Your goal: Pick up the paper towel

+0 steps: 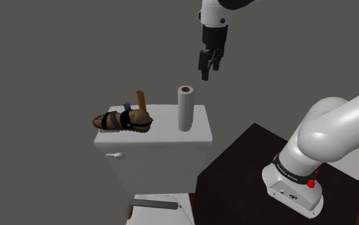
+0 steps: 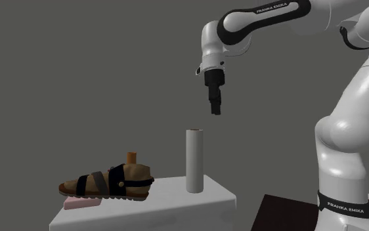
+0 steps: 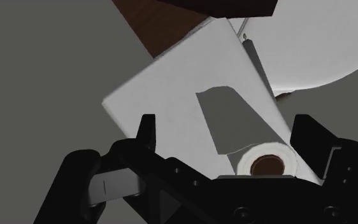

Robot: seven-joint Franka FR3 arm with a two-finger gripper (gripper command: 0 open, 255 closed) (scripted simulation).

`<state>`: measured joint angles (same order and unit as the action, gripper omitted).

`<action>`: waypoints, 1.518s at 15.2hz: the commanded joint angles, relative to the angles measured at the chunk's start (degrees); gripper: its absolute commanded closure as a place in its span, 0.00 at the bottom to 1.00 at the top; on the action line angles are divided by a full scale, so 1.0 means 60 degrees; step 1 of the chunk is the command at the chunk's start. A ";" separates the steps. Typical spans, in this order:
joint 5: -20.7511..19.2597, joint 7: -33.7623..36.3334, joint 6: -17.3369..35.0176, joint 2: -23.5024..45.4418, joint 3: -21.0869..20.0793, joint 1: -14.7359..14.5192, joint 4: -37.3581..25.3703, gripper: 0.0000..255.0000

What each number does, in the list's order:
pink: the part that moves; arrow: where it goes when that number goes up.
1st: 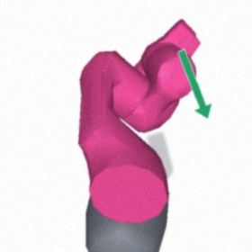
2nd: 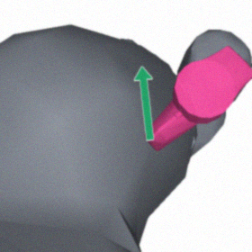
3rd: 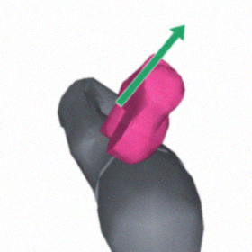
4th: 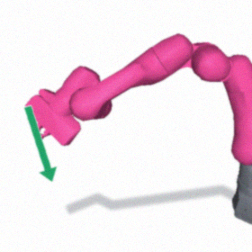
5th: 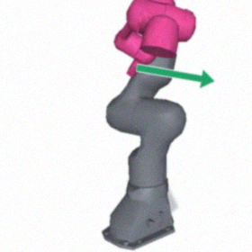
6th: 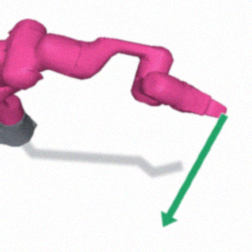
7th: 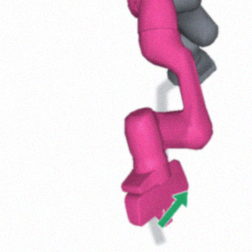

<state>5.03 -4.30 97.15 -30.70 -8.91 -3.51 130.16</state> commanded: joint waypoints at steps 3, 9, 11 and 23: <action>-0.0075 0.0416 0.0855 0.1124 -0.0589 -0.0164 -0.0495 0.00; -0.0442 0.0953 0.1771 0.2576 -0.1225 -0.0299 -0.1231 0.00; -0.0446 0.0965 0.2030 0.2614 -0.1239 -0.0304 -0.1010 0.00; -0.0456 0.0973 0.2610 0.2696 -0.1260 -0.0305 -0.0510 1.00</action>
<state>2.34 1.56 112.84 -14.53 -16.50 -5.37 127.00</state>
